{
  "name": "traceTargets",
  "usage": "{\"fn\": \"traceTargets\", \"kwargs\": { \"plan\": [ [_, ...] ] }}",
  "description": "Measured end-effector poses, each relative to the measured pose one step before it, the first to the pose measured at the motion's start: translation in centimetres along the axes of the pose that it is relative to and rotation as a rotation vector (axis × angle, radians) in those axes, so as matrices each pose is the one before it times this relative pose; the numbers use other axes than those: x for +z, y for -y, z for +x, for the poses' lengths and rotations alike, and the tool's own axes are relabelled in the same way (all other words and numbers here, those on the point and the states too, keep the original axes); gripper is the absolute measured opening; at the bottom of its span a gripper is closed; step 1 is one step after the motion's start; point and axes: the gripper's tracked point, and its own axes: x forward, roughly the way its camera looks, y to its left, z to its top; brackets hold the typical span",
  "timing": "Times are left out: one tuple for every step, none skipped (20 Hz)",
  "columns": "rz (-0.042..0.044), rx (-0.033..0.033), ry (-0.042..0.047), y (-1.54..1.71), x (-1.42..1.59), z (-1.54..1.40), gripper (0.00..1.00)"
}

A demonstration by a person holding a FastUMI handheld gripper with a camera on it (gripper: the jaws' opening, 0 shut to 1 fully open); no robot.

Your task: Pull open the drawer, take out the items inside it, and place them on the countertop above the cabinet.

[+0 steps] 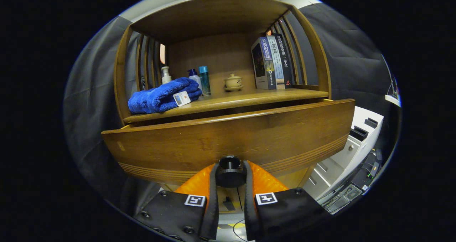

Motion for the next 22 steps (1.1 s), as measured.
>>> {"fn": "traceTargets", "kwargs": {
  "plan": [
    [-0.00876, 0.00092, -0.00373, 0.03, -0.135, -0.376, 0.38],
    [-0.01048, 0.00057, -0.0041, 0.004, -0.169, -0.404, 0.38],
    [-0.00804, 0.0007, -0.00821, 0.095, -0.336, -0.488, 0.38],
    [-0.0035, 0.00026, -0.00992, 0.053, -0.451, -0.479, 0.38],
    [0.0036, 0.00147, 0.00649, -0.05, 0.039, -0.572, 0.38],
    [0.0036, -0.00148, -0.00834, 0.026, -0.257, -0.172, 0.38],
    [0.00113, -0.00217, 0.00104, -0.033, 0.042, -0.566, 0.38],
    [-0.00234, -0.0035, -0.00616, -0.126, -0.098, -0.127, 0.38],
    [-0.00542, -0.00261, -0.00333, 0.015, -0.196, -0.505, 0.38],
    [-0.00599, -0.00253, -0.00353, -0.054, -0.11, -0.261, 0.38],
    [-0.0062, -0.00606, -0.00329, -0.059, -0.163, -0.264, 0.38],
    [-0.00415, -0.00758, -0.0029, 0.054, -0.103, -0.239, 0.38],
    [0.00146, -0.00448, -0.00303, -0.047, -0.082, 0.0, 0.38],
    [0.00294, -0.00162, -0.00321, -0.05, -0.059, -0.111, 0.38],
    [0.00051, -0.00172, -0.00443, 0.015, -0.034, -0.125, 0.38],
    [0.00372, -0.01277, -0.00296, 0.22, -0.259, -0.396, 0.38],
    [0.00767, -0.00248, 0.00971, -0.107, 0.171, -0.08, 0.33],
    [-0.00646, 0.00534, -0.00207, -0.061, -0.144, -0.776, 0.28],
    [-0.00778, 0.00161, 0.00257, -0.012, -0.098, 0.097, 0.28],
    [-0.00285, 0.00272, -0.00317, 0.022, -0.136, -0.157, 0.28],
    [0.00229, 0.0038, -0.00686, 0.002, -0.222, -0.293, 0.28],
    [-0.00071, 0.00443, -0.00355, -0.008, -0.093, -0.431, 0.28]
  ]
}}
